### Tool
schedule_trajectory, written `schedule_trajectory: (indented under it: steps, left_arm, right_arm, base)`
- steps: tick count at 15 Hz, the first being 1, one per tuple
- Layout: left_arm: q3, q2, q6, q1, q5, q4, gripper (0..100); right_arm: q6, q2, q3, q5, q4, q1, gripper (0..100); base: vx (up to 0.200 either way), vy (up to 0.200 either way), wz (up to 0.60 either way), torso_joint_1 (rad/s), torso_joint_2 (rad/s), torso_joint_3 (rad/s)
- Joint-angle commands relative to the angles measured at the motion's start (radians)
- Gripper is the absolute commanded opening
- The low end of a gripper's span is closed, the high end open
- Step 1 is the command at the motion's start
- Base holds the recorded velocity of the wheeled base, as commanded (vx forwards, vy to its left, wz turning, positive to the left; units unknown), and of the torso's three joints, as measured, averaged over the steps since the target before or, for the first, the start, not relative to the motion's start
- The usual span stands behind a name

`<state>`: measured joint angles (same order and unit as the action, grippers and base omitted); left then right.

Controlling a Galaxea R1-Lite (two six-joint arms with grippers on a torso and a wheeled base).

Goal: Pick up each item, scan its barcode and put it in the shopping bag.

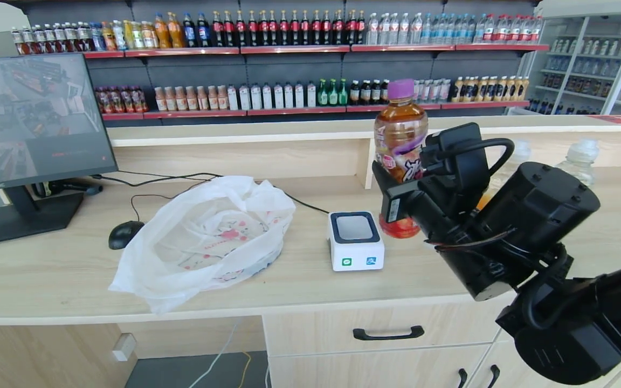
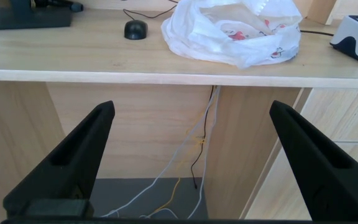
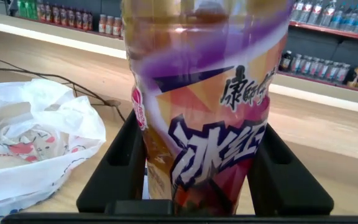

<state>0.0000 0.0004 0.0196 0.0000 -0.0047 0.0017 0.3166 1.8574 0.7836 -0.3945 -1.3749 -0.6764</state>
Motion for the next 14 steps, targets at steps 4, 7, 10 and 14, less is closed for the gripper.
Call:
schedule_trajectory:
  steps: [4, 7, 10, 14]
  left_arm:
    - [0.0, 0.0, 0.0, 0.0, 0.0, 0.0, 100]
    - [0.0, 0.0, 0.0, 0.0, 0.0, 0.0, 100]
    - [0.0, 0.0, 0.0, 0.0, 0.0, 0.0, 100]
    - [0.0, 0.0, 0.0, 0.0, 0.0, 0.0, 100]
  right_arm:
    - [0.091, 0.049, 0.034, -0.101, -0.036, -0.088, 0]
    - [0.216, 0.103, 0.031, -0.164, -0.131, -0.112, 0]
    - [0.331, 0.193, 0.077, -0.162, -0.196, -0.117, 0]
    - [0.417, 0.229, 0.1, -0.152, -0.196, -0.138, 0]
  base:
    - [0.0, 0.0, 0.0, 0.0, 0.0, 0.0]
    - [0.0, 0.0, 0.0, 0.0, 0.0, 0.0]
    - [0.0, 0.0, 0.0, 0.0, 0.0, 0.0]
    - [0.0, 0.0, 0.0, 0.0, 0.0, 0.0]
